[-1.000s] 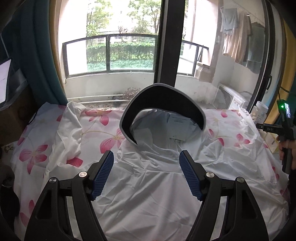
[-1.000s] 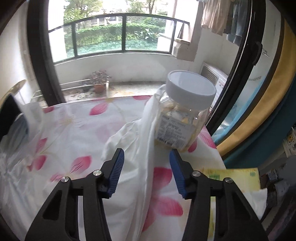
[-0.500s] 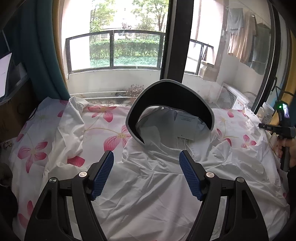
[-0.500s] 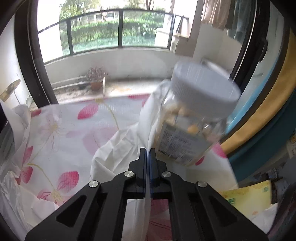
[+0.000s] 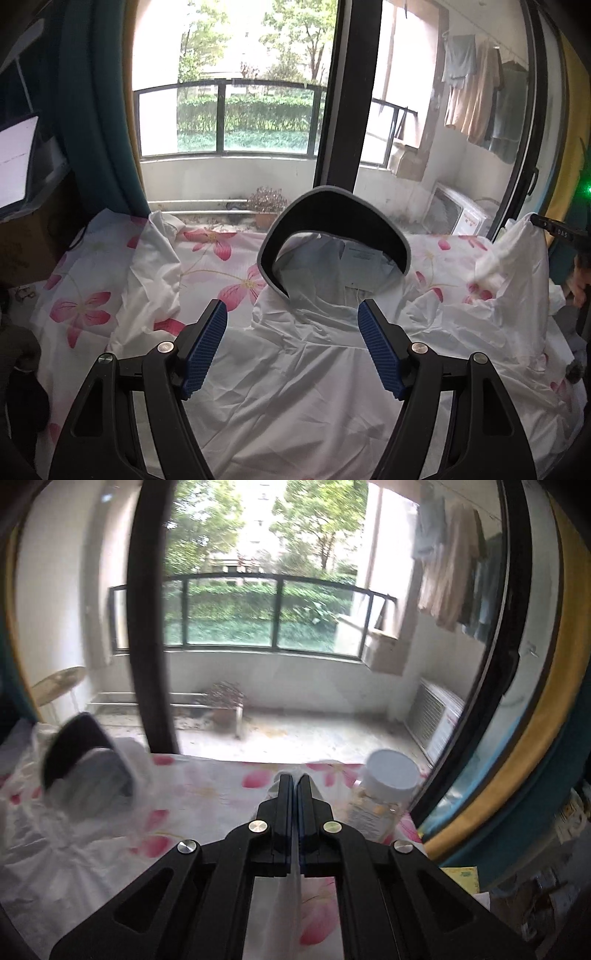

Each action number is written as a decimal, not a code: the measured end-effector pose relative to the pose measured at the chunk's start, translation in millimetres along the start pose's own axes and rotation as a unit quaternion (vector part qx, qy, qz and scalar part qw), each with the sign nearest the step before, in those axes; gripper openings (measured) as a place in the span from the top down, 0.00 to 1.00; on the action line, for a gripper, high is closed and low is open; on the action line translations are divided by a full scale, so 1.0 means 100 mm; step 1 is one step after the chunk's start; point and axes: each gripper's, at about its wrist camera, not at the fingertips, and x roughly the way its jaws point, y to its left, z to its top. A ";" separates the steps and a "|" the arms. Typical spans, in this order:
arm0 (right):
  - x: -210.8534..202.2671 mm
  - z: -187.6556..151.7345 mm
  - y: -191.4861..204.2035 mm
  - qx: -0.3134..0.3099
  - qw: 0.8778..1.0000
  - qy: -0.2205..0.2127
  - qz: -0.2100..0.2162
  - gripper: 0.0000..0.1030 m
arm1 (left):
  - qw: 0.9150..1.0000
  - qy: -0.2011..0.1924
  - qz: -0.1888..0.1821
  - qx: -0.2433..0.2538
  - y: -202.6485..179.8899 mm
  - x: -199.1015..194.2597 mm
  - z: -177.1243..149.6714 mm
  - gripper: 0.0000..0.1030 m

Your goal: Fold large clothes

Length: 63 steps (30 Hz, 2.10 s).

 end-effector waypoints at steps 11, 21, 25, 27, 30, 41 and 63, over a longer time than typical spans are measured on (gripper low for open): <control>-0.52 -0.12 1.00 -0.037 0.997 -0.037 0.065 0.99 | 0.999 -0.031 -0.013 -0.001 0.27 -0.55 -0.13 0.26; -0.72 -0.71 1.95 -0.137 0.973 0.018 0.185 0.98 | 0.999 -0.028 0.003 -0.018 0.64 -0.84 -0.38 0.26; -0.65 -1.24 2.29 -0.196 0.951 0.107 0.212 0.98 | 1.000 -0.012 0.006 -0.024 0.75 -0.82 -0.46 0.26; -0.68 -1.41 2.34 -0.186 0.948 0.129 0.224 0.97 | 1.000 -0.006 0.005 -0.024 0.77 -0.80 -0.50 0.26; -0.69 -1.57 2.36 -0.175 0.939 0.167 0.243 0.77 | 1.000 0.002 0.001 -0.020 0.77 -0.77 -0.51 0.26; -0.66 -1.33 1.78 -0.055 0.961 0.140 0.232 0.42 | 1.000 0.006 -0.012 0.002 0.56 -0.68 -0.39 0.26; 0.56 -0.79 1.82 -0.013 0.966 0.179 0.187 0.97 | 0.998 0.046 0.014 -0.033 0.93 -0.20 -0.37 0.26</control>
